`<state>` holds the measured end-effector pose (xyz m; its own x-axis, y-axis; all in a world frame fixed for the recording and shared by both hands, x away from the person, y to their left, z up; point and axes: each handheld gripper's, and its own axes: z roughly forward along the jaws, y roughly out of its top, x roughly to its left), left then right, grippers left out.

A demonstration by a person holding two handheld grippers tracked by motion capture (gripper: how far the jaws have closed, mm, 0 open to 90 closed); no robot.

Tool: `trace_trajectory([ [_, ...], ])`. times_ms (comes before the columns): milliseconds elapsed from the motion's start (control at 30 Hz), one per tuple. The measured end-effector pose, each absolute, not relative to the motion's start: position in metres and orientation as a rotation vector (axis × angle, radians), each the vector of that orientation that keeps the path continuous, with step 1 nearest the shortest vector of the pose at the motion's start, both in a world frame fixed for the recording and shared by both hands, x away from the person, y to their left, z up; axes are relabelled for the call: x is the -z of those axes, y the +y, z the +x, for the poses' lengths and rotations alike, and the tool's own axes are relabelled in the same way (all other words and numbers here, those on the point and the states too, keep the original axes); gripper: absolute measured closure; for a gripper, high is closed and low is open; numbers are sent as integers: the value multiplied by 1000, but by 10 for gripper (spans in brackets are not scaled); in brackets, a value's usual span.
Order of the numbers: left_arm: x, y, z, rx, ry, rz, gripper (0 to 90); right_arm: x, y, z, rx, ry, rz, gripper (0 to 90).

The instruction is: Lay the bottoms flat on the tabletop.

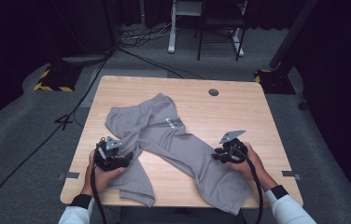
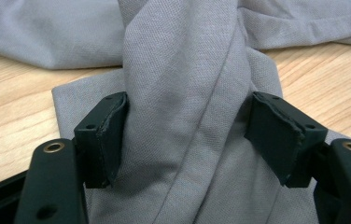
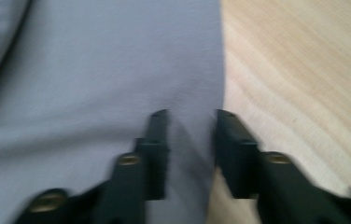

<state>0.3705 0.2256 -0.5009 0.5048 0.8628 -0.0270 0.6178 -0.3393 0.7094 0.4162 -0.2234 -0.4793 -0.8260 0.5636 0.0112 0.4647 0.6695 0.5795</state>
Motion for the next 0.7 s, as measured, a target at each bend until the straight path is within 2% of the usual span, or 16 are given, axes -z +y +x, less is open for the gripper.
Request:
trace_trajectory([
  [100,501,224,372,-468,1213,2071,298,476,-231,406,-816,2760,823,858],
  [533,501,222,378,-485,1248,2060,297,472,-279,337,-754,2813,878,871],
  [633,501,222,379,-491,1243,2062,297,472,-278,322,-776,2819,844,796],
  [700,501,222,379,-492,1241,2064,297,470,-278,318,-781,2789,841,668],
])
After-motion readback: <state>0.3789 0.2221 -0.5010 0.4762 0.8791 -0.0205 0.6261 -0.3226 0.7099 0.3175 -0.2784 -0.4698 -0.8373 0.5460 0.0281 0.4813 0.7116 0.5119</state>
